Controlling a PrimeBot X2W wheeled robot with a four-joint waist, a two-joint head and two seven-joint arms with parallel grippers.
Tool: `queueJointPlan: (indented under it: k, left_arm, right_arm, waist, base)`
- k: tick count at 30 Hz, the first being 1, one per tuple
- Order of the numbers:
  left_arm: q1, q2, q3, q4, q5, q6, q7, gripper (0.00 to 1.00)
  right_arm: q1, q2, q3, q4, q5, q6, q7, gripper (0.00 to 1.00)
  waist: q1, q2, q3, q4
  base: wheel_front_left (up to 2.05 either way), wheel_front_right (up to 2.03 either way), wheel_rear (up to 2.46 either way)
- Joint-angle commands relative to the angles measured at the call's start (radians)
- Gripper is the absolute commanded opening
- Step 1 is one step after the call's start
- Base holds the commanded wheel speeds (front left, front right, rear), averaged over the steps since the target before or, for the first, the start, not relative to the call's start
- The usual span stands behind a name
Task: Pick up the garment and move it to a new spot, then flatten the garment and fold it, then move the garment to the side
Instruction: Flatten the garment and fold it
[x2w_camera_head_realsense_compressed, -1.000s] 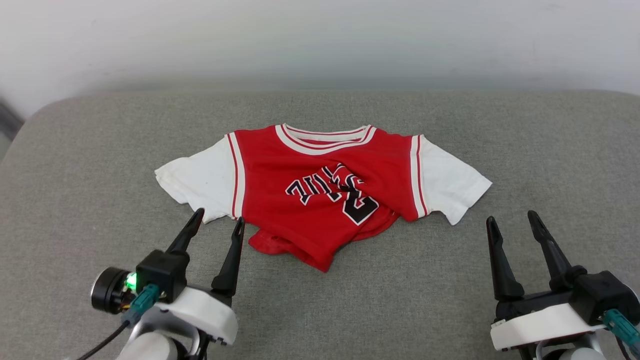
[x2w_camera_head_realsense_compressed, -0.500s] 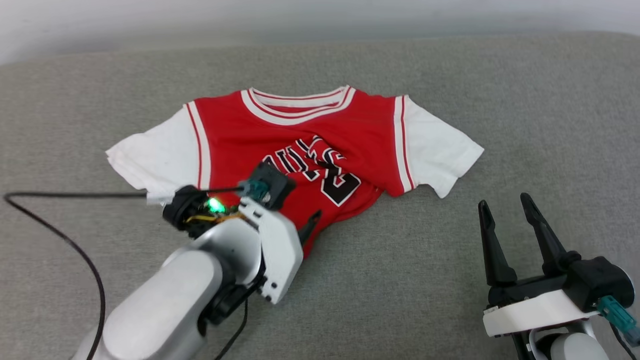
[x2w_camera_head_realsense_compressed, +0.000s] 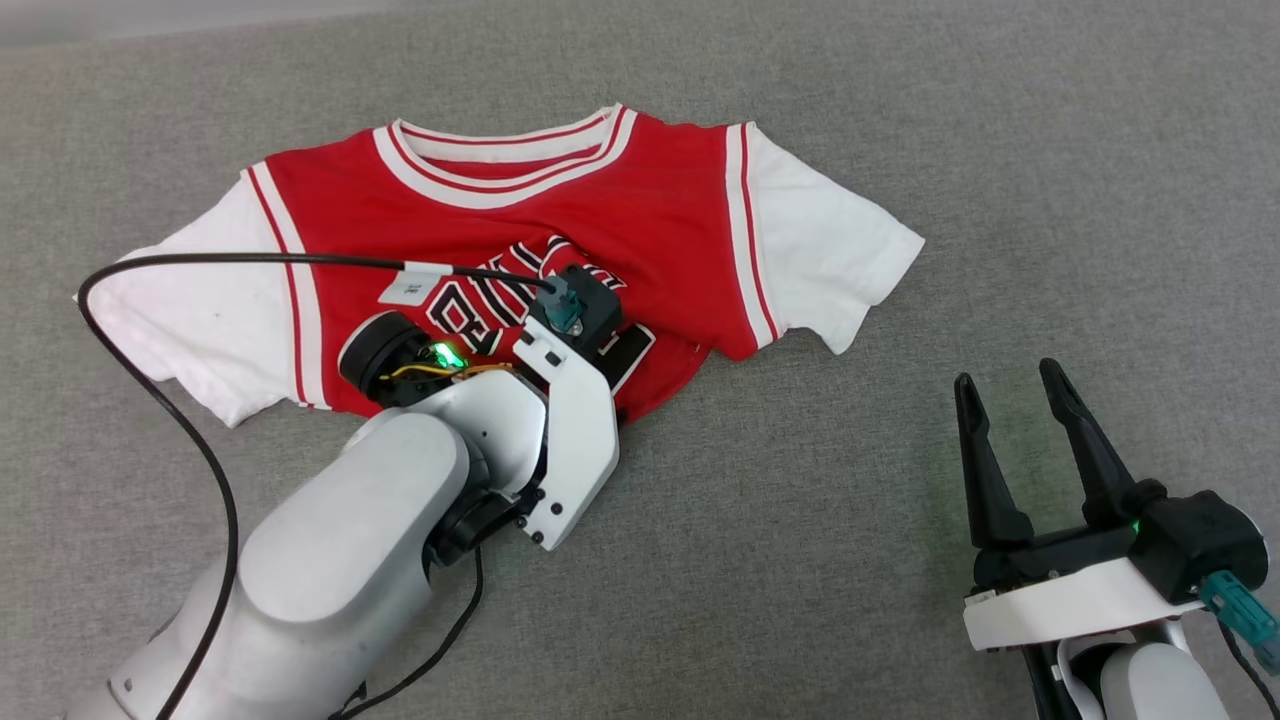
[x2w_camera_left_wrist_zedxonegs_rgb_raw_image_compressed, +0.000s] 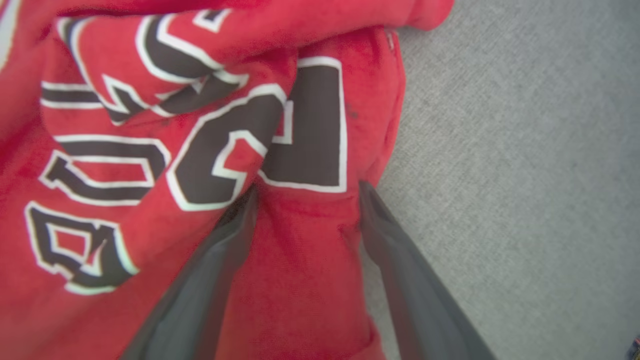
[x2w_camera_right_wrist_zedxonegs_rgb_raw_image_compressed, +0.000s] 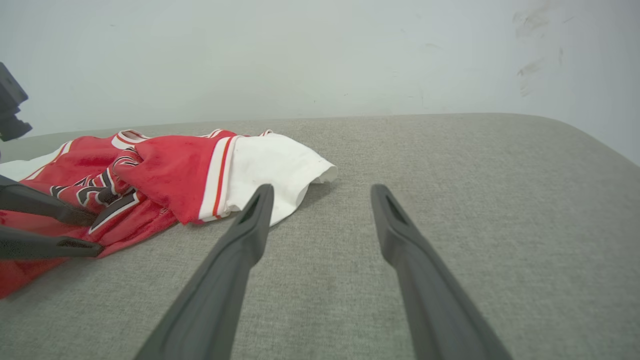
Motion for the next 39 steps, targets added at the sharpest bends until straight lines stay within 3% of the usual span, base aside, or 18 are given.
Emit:
queueJointPlan:
  k: [1,4,5,6,12,21,29,38,39]
  left_arm:
    - [-0.003,-0.002,-0.012,0.017,0.003,-0.004,0.011,1.0]
    - [0.005,-0.006,-0.037,0.071,0.001,-0.018,0.031,1.0]
    - [0.006,-0.008,-0.042,0.086,-0.001,-0.02,0.031,0.39]
    - [0.007,-0.011,-0.043,0.098,0.0,-0.02,0.022,0.0]
    - [0.033,-0.042,-0.081,0.1,-0.008,-0.05,-0.005,0.0]
    - [0.135,-0.05,-0.178,-0.015,-0.022,-0.062,0.003,0.0]
    - [0.258,-0.072,-0.263,-0.103,-0.024,-0.035,0.02,0.0]
    - [0.338,-0.114,-0.32,-0.09,-0.021,-0.018,-0.009,0.0]
    - [0.332,-0.117,-0.317,-0.087,-0.008,-0.014,-0.028,0.11]
  right_arm:
    - [-0.011,0.001,0.003,-0.003,0.003,-0.001,-0.002,1.0]
    - [-0.015,0.001,0.008,-0.001,0.009,-0.001,-0.002,1.0]
    - [-0.016,0.001,0.01,0.0,0.009,-0.001,-0.002,1.0]
    - [-0.017,0.001,0.011,0.001,0.009,-0.001,-0.002,1.0]
    - [-0.007,0.001,0.01,0.017,0.005,-0.001,-0.002,1.0]
    - [0.028,0.001,0.0,0.044,0.007,-0.001,-0.002,1.0]
    - [0.064,0.001,0.004,0.06,0.003,-0.001,-0.002,1.0]
    - [0.082,0.001,0.005,0.066,-0.012,-0.001,-0.002,1.0]
    - [0.082,0.001,0.006,0.067,-0.012,-0.001,-0.002,1.0]
  waist:
    - [-0.0002,0.0,0.008,-0.006]
    - [-0.0002,0.0,0.017,-0.007]
    - [-0.0002,0.0,0.019,-0.007]
    - [-0.0002,0.0,0.02,-0.007]
    - [-0.0002,0.0,-0.013,0.001]
    - [-0.0002,0.0,-0.138,0.029]
    - [-0.0002,0.0,-0.219,0.059]
    - [-0.0002,0.0,-0.249,0.081]
    - [-0.0002,0.0,-0.251,0.084]
  base:
    - [0.0,0.0,0.0]
    - [0.0,0.0,0.0]
    - [0.0,0.0,0.0]
    - [0.0,0.0,0.0]
    - [0.0,0.0,0.0]
    - [0.0,0.0,0.0]
    - [0.0,0.0,0.0]
    - [0.0,0.0,0.0]
    - [0.0,0.0,0.0]
